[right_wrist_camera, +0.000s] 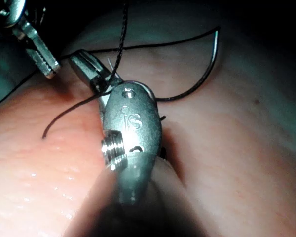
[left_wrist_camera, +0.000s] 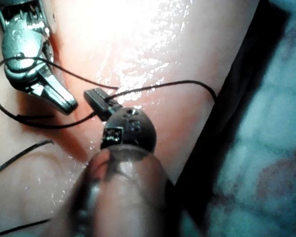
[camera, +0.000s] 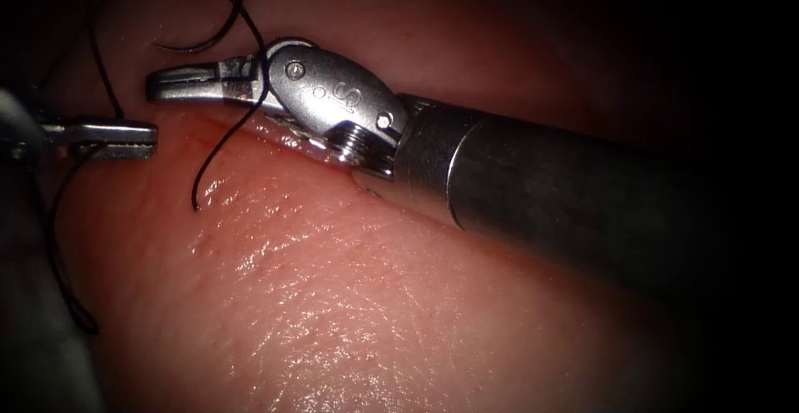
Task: Wound Closure
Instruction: Wrap the suture two times counter-clockwise around the right gripper
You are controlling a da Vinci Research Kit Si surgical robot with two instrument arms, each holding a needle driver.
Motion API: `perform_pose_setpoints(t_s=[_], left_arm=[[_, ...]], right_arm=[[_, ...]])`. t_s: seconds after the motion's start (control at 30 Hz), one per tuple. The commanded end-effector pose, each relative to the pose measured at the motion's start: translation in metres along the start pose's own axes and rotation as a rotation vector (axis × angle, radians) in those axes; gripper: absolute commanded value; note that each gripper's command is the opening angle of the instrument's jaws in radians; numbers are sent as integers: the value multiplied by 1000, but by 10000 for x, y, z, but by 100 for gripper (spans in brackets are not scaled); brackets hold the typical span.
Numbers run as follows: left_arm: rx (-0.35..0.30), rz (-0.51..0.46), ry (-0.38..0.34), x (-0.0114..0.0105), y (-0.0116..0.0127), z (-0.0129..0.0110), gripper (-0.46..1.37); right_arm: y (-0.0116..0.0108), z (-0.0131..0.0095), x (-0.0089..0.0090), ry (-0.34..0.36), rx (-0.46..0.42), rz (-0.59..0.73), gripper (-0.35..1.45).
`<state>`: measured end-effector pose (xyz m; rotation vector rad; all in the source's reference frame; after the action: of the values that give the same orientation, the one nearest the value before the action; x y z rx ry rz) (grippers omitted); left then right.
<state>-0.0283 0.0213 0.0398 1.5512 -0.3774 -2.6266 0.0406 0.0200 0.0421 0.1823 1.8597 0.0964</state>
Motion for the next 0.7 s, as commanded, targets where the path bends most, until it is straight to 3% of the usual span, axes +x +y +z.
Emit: perform_pose_setpoints(t_s=[0.03, 0.43, 0.7], left_arm=[[-12, 0, 0, -2, -1, 0, -35], [-23, 24, -8, -21, -7, 15, -35], [-35, 67, -32, -13, 0, 35, -35]], right_arm=[[-1, 0, 2, 3, 4, 3, -35], [-6, -3, 20, 27, 42, 10, -35], [-5, 0, 22, 48, 28, 9, -35]])
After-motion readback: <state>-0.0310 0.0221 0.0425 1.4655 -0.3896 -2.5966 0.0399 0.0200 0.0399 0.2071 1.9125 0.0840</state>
